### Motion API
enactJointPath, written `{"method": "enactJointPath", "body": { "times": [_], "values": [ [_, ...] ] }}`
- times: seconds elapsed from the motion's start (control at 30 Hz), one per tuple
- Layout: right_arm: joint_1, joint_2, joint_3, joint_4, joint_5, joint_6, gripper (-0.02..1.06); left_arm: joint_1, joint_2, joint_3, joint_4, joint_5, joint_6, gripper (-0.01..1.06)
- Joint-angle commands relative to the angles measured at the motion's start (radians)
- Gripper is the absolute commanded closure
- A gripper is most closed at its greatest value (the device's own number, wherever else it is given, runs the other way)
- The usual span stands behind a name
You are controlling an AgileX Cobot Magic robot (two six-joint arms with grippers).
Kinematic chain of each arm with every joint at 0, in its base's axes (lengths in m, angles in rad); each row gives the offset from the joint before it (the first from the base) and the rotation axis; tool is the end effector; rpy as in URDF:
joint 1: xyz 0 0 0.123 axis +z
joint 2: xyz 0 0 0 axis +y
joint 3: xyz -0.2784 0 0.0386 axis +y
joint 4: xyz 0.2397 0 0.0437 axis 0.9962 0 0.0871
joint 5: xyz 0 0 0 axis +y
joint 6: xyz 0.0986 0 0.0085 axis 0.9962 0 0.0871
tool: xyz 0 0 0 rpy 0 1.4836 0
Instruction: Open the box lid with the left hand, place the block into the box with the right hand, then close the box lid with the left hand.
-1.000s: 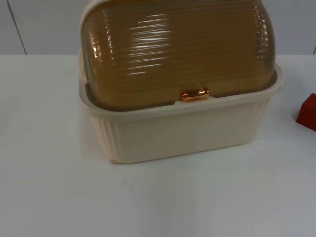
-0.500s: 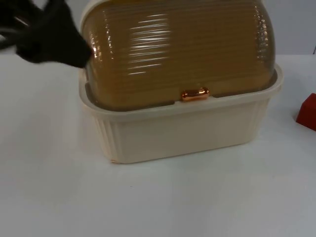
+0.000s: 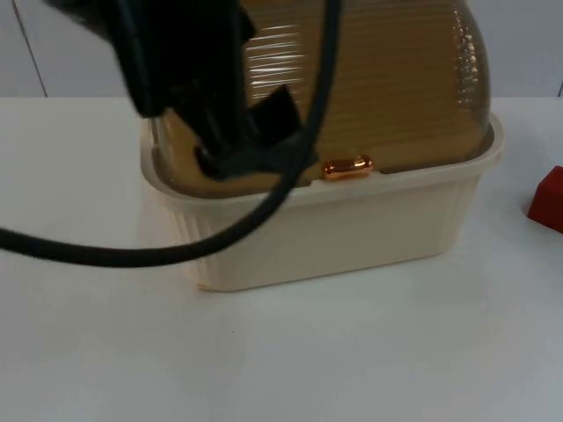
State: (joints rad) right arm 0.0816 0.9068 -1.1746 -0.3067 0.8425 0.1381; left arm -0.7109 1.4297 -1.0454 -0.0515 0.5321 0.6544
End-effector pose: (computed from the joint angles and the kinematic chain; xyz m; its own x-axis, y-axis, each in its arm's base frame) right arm 0.1659 -0.0088 0.4284 -0.4532 -0.1051 -0.8852 0.0901 0.9825 -0.1628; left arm 0.2290 -0.2006 0.2817 -0.0764 0.8215 -0.5650 0.8655 0.3360 0.3714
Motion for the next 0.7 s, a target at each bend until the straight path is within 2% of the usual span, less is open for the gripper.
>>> {"method": "enactJointPath", "body": {
  "times": [0.0, 0.07, 0.23, 0.27, 0.3, 0.37, 0.43, 0.47, 0.6, 0.67],
  "values": [
    [0.001, -0.003, -0.008, -0.002, 0.002, 0.005, 0.00, -0.044, 0.077, -0.078, 0.102, -0.013, 0.003, 0.00],
    [0.001, -0.003, -0.008, -0.002, 0.002, 0.005, 0.00, -0.057, 0.099, -0.098, 0.136, -0.013, 0.003, 0.00],
    [0.001, -0.003, -0.008, -0.004, 0.004, 0.005, 0.00, -0.143, 0.187, -0.146, 0.404, -0.013, -0.043, 0.00],
    [0.001, -0.003, -0.008, -0.004, 0.004, 0.005, 0.00, -0.143, 0.187, -0.146, 0.404, -0.013, -0.043, 0.00],
    [0.001, -0.003, -0.008, -0.004, 0.001, 0.005, 0.00, -0.165, 0.198, -0.146, 0.471, -0.016, -0.069, 0.00],
    [0.001, -0.003, -0.008, -0.006, -0.004, 0.005, 0.00, -0.202, 0.222, -0.146, 0.578, -0.022, -0.138, 0.00],
    [0.001, -0.003, -0.008, -0.006, -0.006, 0.005, 0.00, -0.226, 0.246, -0.146, 0.667, -0.046, -0.264, 0.00],
    [0.001, -0.003, -0.008, -0.006, -0.006, 0.005, 0.00, -0.226, 0.246, -0.146, 0.667, -0.046, -0.264, 0.00],
    [0.001, -0.003, -0.008, -0.010, -0.009, 0.005, 0.00, -0.258, 0.291, -0.146, 0.862, -0.058, -0.540, 0.00],
    [0.001, -0.003, -0.008, -0.013, -0.009, 0.005, 0.00, -0.258, 0.297, -0.146, 0.896, -0.064, -0.586, 0.00]
  ]
}}
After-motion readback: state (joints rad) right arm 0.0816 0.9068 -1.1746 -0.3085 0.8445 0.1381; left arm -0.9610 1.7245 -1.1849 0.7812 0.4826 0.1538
